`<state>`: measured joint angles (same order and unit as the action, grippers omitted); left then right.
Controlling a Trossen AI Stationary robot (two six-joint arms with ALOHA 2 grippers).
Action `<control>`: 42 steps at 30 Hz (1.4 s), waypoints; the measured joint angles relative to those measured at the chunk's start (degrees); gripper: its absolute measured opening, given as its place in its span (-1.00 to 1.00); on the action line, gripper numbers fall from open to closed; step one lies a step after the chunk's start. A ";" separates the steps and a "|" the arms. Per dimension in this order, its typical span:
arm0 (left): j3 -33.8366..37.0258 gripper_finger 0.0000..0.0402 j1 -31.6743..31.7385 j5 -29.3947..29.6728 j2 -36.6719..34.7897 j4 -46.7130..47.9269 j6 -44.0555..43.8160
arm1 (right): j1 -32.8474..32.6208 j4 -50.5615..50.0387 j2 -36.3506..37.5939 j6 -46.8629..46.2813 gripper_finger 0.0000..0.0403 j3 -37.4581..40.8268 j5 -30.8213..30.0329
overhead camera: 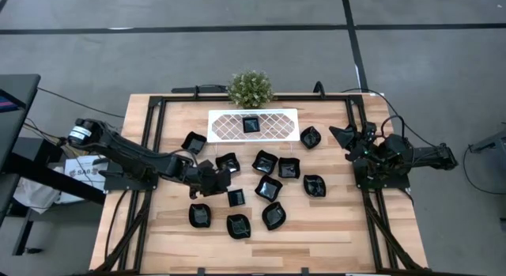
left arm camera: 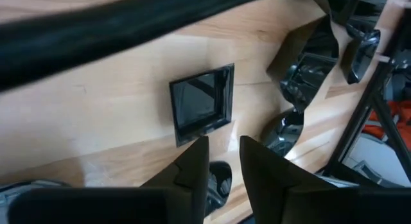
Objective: Pick & Place Mini shaped plates
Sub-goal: Stack the square plate on top of the stacked square plate on the shelf
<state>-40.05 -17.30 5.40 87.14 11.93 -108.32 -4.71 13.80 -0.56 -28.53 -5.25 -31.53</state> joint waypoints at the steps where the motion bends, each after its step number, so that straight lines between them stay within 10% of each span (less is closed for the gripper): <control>1: 0.00 -0.53 0.01 0.23 0.40 -0.27 -0.01 | 0.00 -0.02 0.00 0.00 -1.00 -0.01 0.00; 42: 0.07 -0.35 1.09 -6.52 15.62 -9.55 0.01 | 0.00 -0.02 -0.02 0.01 -1.00 0.01 0.00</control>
<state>-39.99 -16.21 -1.12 102.76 2.37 -108.31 -4.71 13.78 -0.57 -28.53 -5.24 -31.53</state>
